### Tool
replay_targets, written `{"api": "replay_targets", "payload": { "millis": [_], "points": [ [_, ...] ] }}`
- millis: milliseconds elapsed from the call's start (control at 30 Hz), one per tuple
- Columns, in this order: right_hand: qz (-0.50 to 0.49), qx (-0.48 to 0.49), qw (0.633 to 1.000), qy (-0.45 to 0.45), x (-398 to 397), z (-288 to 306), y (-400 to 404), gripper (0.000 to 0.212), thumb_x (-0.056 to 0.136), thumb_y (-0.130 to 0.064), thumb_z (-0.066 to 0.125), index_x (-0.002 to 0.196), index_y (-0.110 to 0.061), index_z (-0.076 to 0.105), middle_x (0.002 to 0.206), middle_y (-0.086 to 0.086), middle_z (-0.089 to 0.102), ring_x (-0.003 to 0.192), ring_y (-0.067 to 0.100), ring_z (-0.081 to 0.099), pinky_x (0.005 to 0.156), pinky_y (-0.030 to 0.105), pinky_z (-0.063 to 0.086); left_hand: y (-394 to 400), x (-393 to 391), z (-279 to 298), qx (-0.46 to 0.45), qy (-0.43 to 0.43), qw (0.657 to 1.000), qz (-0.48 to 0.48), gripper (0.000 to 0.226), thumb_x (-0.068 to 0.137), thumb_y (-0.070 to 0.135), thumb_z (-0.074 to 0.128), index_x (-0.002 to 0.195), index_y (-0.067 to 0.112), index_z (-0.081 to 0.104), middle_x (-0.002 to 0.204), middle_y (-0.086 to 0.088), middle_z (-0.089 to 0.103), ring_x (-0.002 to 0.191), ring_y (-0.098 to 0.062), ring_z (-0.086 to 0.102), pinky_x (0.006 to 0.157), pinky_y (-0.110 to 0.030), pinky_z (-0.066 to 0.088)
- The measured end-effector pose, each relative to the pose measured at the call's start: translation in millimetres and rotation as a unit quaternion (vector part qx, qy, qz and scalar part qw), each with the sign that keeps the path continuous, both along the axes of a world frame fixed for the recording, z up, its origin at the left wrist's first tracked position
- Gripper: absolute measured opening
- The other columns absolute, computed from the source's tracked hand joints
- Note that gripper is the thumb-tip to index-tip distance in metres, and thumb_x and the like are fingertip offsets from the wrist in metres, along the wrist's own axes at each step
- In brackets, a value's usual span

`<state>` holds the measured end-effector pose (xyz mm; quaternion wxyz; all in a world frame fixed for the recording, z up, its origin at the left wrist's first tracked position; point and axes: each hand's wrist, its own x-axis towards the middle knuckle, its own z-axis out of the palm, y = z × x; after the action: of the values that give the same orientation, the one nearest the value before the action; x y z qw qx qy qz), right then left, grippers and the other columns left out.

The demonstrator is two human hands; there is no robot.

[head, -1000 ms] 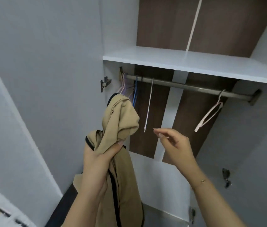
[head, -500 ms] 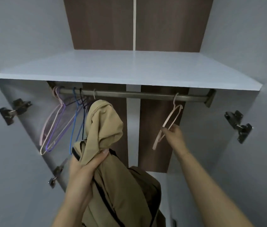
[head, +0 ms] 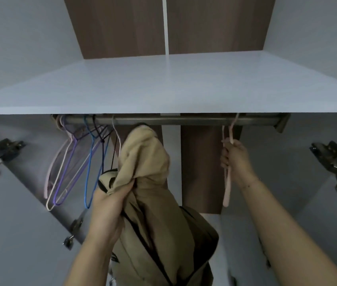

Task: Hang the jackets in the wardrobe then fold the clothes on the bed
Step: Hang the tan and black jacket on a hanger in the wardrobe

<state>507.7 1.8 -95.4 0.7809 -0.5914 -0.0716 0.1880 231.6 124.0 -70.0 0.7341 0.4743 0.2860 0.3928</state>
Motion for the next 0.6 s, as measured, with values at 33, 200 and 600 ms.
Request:
{"api": "replay_targets", "payload": {
  "millis": [33, 200, 600],
  "points": [
    [0.004, 0.004, 1.000, -0.005, -8.3, -0.8, -5.4, 0.016, 0.103, -0.019, 0.046, 0.088, -0.020, 0.052, 0.048, -0.009, 0.038, 0.036, 0.006, 0.030, 0.035, 0.017, 0.025, 4.5, 1.3, -0.4, 0.015, 0.011, 1.000, 0.009, 0.010, 0.081, 0.004, 0.068, 0.090, 0.008, 0.070, 0.088, -0.008, 0.075, 0.088, -0.024, 0.072, 0.065, -0.024, 0.058],
    [-0.014, -0.018, 0.997, -0.075, -69.4, -21.6, -38.4, 0.021, 0.101, -0.014, 0.049, 0.083, -0.015, 0.060, 0.046, -0.010, 0.037, 0.039, 0.007, 0.031, 0.037, 0.018, 0.028, 16.9, 0.9, -0.4, 0.099, 0.162, 0.982, -0.021, 0.015, 0.088, 0.000, 0.065, 0.084, 0.011, 0.073, 0.078, -0.006, 0.075, 0.079, -0.023, 0.072, 0.069, -0.033, 0.060],
    [-0.056, -0.170, 0.958, -0.223, -214.9, -24.9, -74.3, 0.057, 0.087, -0.053, 0.059, 0.051, -0.022, 0.028, 0.047, -0.006, 0.023, 0.044, 0.007, 0.024, 0.042, 0.019, 0.022, 102.2, -49.0, 34.4, 0.201, 0.441, 0.738, -0.471, 0.049, 0.066, 0.020, 0.084, 0.111, 0.007, 0.068, 0.113, -0.011, 0.072, 0.108, -0.023, 0.067, 0.094, -0.033, 0.053]
  ]
}}
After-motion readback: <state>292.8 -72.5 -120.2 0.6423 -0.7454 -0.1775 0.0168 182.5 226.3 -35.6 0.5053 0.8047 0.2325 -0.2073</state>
